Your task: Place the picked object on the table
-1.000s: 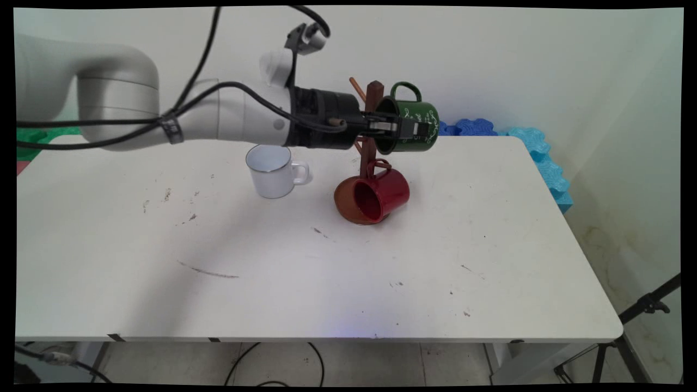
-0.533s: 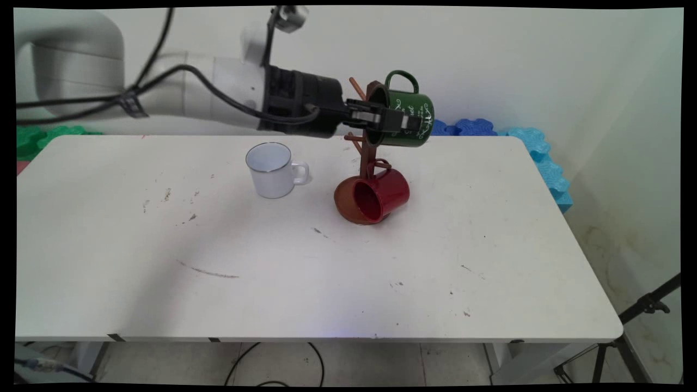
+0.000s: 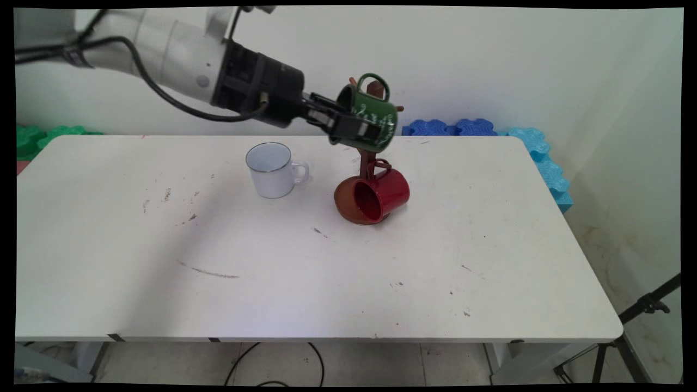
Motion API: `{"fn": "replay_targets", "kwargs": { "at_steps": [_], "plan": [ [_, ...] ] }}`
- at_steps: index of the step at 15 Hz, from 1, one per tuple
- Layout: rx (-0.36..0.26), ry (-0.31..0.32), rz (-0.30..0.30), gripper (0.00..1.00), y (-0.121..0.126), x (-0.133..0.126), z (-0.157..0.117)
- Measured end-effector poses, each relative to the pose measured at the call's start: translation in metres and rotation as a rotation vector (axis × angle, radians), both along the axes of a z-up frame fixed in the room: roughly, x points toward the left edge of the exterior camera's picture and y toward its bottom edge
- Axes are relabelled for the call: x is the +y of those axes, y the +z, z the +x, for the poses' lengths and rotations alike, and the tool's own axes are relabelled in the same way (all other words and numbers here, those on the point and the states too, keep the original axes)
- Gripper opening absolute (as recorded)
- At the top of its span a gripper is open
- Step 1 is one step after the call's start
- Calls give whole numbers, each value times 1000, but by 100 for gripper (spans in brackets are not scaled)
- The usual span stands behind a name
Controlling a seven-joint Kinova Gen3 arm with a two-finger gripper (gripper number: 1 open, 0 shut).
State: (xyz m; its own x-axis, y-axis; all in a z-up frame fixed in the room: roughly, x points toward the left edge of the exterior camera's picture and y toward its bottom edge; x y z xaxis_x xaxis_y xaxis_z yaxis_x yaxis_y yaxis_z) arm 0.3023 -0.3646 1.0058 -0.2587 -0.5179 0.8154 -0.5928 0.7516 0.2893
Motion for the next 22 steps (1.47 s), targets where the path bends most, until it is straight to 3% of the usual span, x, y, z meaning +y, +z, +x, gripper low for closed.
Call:
{"fn": "replay_targets", "kwargs": {
  "at_steps": [12,17,22],
  "plan": [
    [-379,-257,2,0,27,11,50],
    [-547,-355,5,0,20,17,69],
    [-668,-423,28,0,0,25,78]
  ]
}}
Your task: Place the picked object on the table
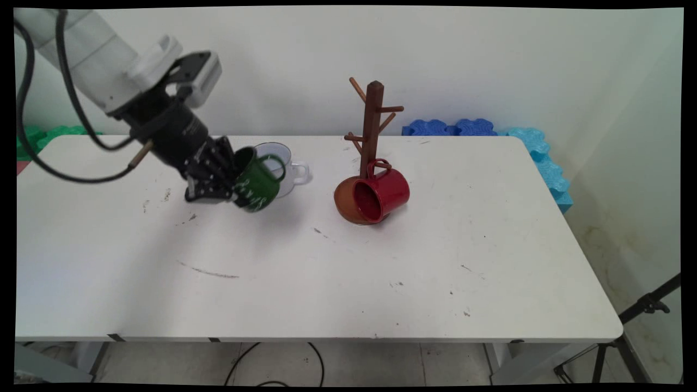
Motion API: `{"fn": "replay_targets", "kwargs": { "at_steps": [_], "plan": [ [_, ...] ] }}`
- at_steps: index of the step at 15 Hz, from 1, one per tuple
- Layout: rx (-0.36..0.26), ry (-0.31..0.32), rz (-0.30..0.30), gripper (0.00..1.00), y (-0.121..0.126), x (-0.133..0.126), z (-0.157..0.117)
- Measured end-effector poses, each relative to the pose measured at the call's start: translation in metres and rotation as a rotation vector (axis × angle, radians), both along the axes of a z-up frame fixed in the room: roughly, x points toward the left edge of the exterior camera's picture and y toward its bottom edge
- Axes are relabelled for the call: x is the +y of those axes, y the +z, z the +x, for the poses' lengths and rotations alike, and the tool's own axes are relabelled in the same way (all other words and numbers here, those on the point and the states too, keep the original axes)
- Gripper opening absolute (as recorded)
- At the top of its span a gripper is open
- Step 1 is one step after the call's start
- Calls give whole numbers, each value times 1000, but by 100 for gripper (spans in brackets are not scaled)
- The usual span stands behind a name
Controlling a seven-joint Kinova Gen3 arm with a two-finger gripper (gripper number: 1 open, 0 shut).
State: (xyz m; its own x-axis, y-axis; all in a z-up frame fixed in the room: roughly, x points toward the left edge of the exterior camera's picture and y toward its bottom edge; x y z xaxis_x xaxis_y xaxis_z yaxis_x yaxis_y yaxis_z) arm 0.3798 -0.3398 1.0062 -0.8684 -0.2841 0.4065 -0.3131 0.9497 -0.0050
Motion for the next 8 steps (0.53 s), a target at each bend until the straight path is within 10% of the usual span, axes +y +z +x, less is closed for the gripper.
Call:
{"fn": "replay_targets", "kwargs": {
  "at_steps": [8],
  "plan": [
    [-140,-71,-26,0,-51,-4,6]
  ]
}}
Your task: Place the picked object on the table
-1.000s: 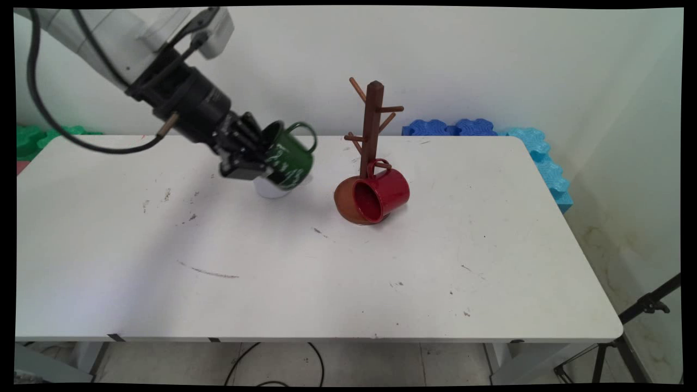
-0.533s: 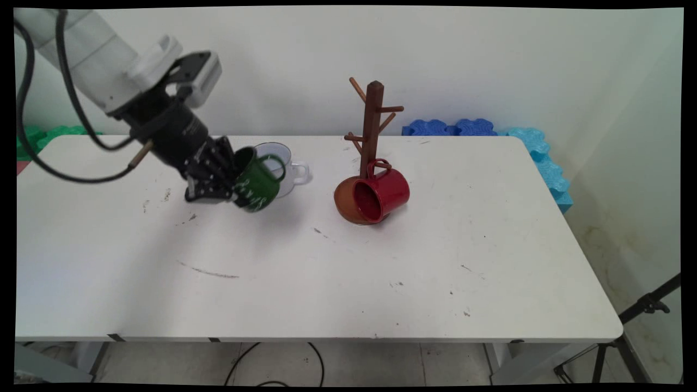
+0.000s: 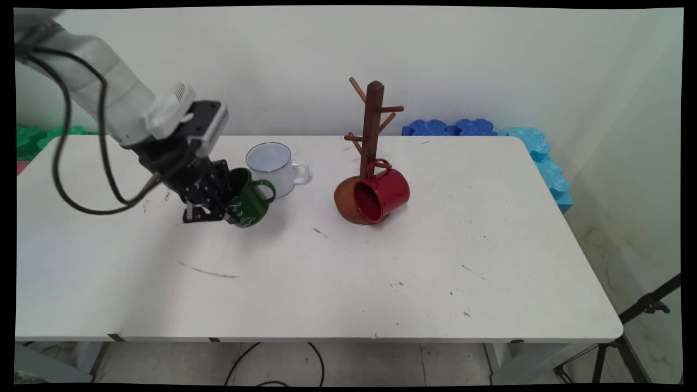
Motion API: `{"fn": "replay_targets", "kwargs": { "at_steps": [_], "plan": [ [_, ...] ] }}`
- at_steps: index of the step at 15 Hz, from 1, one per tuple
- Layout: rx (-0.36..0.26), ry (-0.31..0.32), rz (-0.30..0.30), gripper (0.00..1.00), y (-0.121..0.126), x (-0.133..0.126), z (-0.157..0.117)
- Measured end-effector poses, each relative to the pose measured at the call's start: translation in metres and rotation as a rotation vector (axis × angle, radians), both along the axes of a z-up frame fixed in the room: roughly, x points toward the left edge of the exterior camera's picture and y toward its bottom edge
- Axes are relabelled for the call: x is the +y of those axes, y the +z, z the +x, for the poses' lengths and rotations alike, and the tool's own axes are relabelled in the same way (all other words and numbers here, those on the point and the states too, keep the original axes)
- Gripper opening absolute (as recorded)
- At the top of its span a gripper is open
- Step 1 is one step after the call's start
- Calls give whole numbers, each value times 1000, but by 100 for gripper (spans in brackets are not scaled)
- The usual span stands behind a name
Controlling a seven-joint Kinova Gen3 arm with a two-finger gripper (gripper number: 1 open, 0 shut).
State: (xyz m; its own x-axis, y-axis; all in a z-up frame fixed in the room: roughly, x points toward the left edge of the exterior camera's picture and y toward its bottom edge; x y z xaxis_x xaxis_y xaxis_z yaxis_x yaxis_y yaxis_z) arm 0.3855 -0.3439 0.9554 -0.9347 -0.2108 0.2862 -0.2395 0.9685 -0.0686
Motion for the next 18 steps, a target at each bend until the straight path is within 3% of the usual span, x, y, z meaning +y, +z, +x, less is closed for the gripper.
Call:
{"fn": "replay_targets", "kwargs": {
  "at_steps": [7,18],
  "plan": [
    [-107,-19,-39,0,-38,-17,5],
    [-204,-8,-60,0,-65,-30,6]
  ]
}}
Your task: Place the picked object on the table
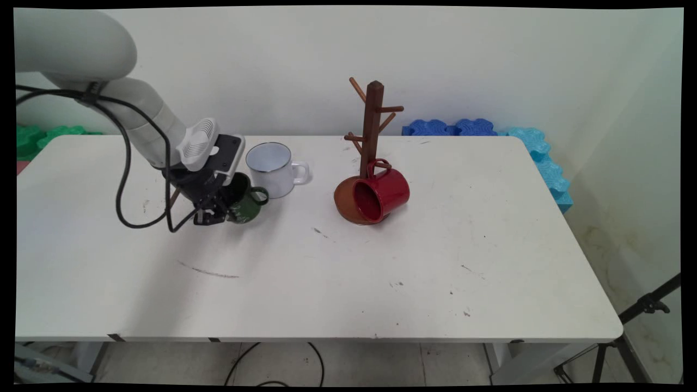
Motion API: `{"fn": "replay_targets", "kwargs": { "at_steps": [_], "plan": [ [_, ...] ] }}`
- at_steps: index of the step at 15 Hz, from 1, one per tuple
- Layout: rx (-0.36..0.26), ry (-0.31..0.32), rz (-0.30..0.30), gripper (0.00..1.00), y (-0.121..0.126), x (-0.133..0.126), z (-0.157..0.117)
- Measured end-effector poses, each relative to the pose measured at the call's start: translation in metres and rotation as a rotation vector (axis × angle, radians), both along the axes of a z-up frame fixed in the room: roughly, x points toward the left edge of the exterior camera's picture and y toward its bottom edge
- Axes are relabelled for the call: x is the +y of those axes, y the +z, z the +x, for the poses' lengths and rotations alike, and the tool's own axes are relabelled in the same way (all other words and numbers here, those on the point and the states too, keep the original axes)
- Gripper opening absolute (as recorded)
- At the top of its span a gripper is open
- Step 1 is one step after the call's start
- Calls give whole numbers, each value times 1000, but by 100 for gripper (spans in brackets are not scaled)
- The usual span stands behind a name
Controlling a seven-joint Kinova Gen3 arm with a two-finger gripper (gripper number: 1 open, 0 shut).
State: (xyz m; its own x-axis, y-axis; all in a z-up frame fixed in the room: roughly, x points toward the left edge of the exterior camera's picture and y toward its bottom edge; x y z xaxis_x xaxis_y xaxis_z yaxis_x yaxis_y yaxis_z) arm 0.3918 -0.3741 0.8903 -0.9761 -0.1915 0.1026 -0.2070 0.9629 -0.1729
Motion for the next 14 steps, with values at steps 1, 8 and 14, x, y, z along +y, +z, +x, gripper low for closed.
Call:
{"fn": "replay_targets", "kwargs": {
  "at_steps": [1,8,14],
  "plan": [
    [-4,2,-1,0,-2,-1,-1],
    [-21,11,-4,0,-8,-6,-4],
    [5,20,4,100,-11,-7,-10]
  ]
}}
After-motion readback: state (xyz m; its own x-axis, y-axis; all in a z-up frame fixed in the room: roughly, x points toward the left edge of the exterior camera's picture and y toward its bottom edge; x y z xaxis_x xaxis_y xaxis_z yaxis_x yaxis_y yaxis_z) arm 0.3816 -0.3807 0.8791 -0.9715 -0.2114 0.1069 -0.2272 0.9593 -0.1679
